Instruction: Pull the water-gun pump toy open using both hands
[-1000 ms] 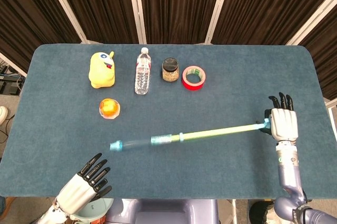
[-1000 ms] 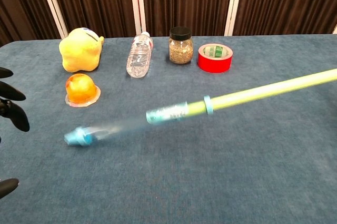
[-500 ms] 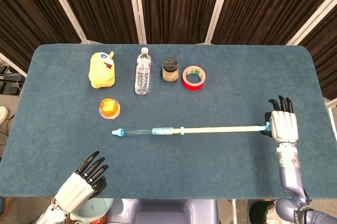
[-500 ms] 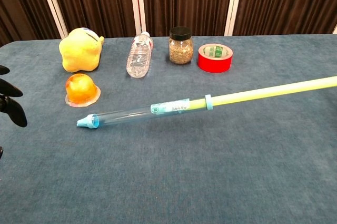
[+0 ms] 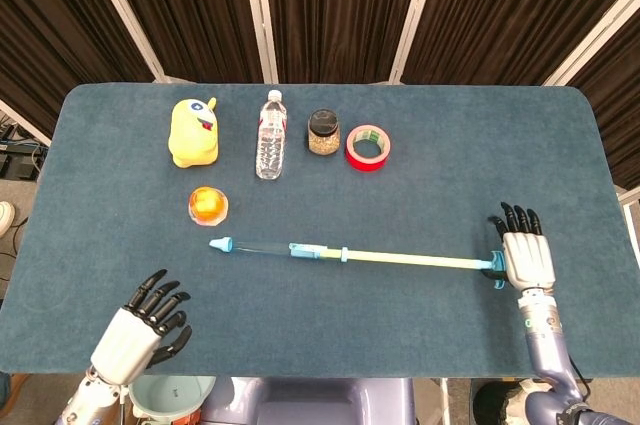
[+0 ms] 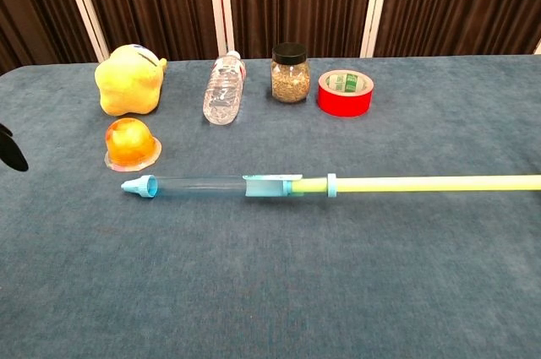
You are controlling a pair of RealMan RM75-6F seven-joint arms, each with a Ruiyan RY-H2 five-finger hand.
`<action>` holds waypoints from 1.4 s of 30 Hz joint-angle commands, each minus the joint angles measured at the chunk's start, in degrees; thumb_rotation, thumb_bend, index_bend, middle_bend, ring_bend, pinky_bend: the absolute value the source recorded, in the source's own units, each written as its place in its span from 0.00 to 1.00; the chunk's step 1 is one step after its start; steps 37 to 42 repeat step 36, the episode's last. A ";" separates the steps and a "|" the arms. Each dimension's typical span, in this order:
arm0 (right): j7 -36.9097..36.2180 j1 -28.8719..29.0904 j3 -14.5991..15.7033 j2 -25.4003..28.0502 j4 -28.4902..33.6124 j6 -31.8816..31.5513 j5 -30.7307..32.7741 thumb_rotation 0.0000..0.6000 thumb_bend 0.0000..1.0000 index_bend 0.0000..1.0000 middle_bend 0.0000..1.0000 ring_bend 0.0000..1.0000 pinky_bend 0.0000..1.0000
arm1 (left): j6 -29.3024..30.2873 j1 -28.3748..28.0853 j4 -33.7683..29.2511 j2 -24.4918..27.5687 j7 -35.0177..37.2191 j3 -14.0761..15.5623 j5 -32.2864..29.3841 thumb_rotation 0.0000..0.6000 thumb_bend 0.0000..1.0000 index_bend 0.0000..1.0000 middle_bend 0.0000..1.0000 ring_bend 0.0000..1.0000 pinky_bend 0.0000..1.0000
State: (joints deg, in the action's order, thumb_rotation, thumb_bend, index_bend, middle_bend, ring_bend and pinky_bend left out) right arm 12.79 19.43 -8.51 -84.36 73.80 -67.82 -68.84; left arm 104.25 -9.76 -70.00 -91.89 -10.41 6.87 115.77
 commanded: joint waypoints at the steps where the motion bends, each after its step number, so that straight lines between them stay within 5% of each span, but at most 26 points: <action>1: -3.28 -0.05 1.48 1.70 -0.95 1.84 -2.29 1.00 0.04 0.00 0.00 0.00 0.00 | -0.37 0.35 -1.56 1.06 0.92 -0.83 -1.85 1.00 0.34 0.57 0.35 0.27 0.18; 3: -3.71 -0.39 2.78 3.38 0.46 2.87 -3.17 1.00 0.01 0.00 0.00 0.00 0.00 | -2.94 0.68 -3.44 2.41 -0.09 -0.73 -4.08 1.00 0.30 0.52 0.32 0.26 0.18; 7: -5.38 -1.21 5.76 7.97 6.78 4.63 -5.73 1.00 0.00 0.00 0.00 0.00 0.00 | -10.92 0.47 -9.86 6.80 -4.91 -0.17 -9.05 1.00 0.17 0.22 0.14 0.12 0.16; 10: -7.16 -1.81 8.99 11.57 12.61 5.67 -9.42 1.00 0.00 0.00 0.00 0.00 0.00 | -16.21 -0.08 -15.04 9.54 -9.58 -1.11 -13.52 1.00 0.13 0.11 0.07 0.07 0.14; 15: -9.96 -2.13 11.89 17.09 19.65 6.08 -13.74 1.00 0.00 0.00 0.00 0.00 0.00 | -21.86 -0.78 -22.71 12.98 -13.04 -1.73 -18.74 1.00 0.12 0.08 0.06 0.07 0.14; 18: -9.01 -3.93 11.86 18.11 21.81 0.88 -16.48 1.00 0.00 0.00 0.00 0.00 0.00 | -21.54 -0.14 -24.99 14.53 -14.23 -1.87 -19.72 1.00 0.12 0.08 0.06 0.07 0.13; 25: 11.14 -13.53 9.83 13.81 21.00 -20.35 -18.85 1.00 0.00 0.00 0.00 0.00 0.00 | -14.08 3.09 -23.82 15.54 -14.76 -3.81 -19.09 1.00 0.12 0.08 0.04 0.07 0.11; 42: 1.54 -17.41 8.78 17.45 21.95 -25.52 -18.49 1.00 0.00 0.00 0.00 0.00 0.00 | -14.11 3.67 -23.08 17.00 -11.99 -4.16 -19.50 1.00 0.12 0.05 0.04 0.07 0.11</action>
